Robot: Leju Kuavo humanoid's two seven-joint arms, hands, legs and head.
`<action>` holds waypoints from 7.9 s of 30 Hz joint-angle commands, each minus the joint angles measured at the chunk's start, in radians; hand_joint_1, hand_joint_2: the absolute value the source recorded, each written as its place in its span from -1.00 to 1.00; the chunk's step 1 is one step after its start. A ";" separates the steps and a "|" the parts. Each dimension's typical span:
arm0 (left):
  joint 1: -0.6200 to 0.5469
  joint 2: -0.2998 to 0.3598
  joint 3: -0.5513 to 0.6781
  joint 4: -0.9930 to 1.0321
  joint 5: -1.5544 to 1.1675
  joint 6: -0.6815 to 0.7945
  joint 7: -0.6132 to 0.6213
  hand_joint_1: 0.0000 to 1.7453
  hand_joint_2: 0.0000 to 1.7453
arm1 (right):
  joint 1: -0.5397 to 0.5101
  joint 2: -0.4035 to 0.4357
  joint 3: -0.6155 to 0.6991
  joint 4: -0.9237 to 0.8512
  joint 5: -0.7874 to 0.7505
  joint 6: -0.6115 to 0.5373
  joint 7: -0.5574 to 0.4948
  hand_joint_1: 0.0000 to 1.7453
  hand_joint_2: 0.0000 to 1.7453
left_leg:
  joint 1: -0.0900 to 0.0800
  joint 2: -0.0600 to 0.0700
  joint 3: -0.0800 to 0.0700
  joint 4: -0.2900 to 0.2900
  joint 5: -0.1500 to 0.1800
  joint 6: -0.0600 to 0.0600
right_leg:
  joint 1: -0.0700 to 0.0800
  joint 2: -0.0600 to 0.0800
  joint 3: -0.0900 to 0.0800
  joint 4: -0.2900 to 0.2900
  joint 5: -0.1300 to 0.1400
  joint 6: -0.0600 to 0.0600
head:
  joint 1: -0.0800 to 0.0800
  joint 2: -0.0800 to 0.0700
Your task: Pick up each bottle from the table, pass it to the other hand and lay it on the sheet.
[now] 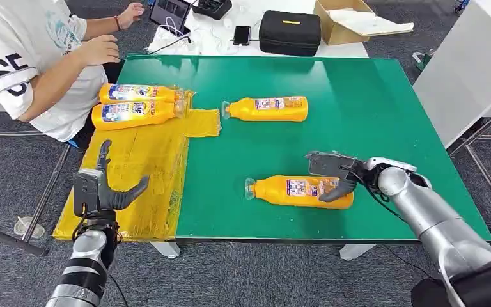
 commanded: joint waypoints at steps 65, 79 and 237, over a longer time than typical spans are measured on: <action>0.094 -0.092 0.034 -0.130 0.060 -0.242 0.099 -1.00 1.00 | 0.506 0.516 -0.492 -0.378 0.517 -1.048 -0.152 1.00 1.00 | 0.003 0.005 0.000 0.000 0.001 0.001 | 0.004 0.001 -0.002 0.000 0.003 -0.006 | 0.000 0.000; 0.129 -0.056 -0.152 -0.203 0.554 -0.658 0.249 -1.00 1.00 | 0.597 0.639 -0.592 -0.318 0.383 -1.220 -0.477 1.00 1.00 | 0.002 0.007 0.002 -0.001 0.000 0.001 | 0.003 0.003 0.000 -0.001 0.002 -0.004 | 0.000 0.000; -0.238 0.162 -0.268 0.514 -0.766 0.009 0.056 -1.00 -1.00 | 0.508 0.765 -0.215 -0.166 -0.092 -0.871 -0.546 -1.00 -1.00 | 0.003 0.010 0.004 -0.004 0.002 -0.001 | 0.003 0.006 0.000 -0.002 0.004 -0.006 | 0.001 0.000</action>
